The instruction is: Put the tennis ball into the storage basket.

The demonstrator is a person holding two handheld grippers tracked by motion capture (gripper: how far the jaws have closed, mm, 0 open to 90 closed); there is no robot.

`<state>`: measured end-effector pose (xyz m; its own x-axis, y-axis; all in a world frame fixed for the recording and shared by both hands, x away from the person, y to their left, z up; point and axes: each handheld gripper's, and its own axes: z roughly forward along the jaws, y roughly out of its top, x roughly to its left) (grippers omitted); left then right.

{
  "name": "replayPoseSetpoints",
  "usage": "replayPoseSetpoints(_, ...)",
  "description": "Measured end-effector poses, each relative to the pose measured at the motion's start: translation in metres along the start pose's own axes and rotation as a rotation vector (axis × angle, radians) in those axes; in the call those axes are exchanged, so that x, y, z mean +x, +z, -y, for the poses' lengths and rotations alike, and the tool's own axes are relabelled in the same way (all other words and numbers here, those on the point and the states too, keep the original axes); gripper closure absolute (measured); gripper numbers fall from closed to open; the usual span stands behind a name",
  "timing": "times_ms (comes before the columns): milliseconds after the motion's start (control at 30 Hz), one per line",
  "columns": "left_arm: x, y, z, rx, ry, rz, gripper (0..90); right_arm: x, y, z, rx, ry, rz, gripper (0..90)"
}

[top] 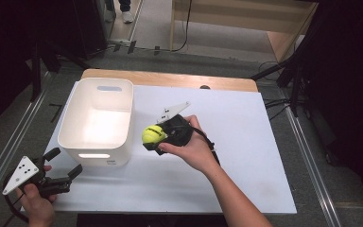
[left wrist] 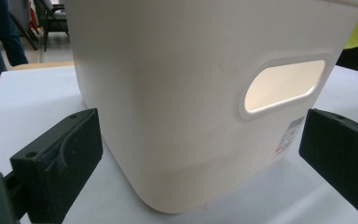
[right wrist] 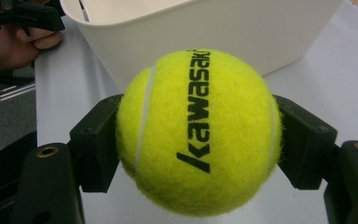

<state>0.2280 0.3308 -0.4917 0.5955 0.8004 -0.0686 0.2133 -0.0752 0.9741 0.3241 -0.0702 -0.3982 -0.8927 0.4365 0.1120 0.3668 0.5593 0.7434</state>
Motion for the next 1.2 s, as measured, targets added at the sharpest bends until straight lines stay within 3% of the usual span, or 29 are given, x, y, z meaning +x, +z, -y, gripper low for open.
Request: replayPoseSetpoints(1200,0.0,0.0,0.0,0.003,0.002,0.002,0.0,0.002,-0.008,-0.039,-0.018,-0.044,-0.014,24.2)
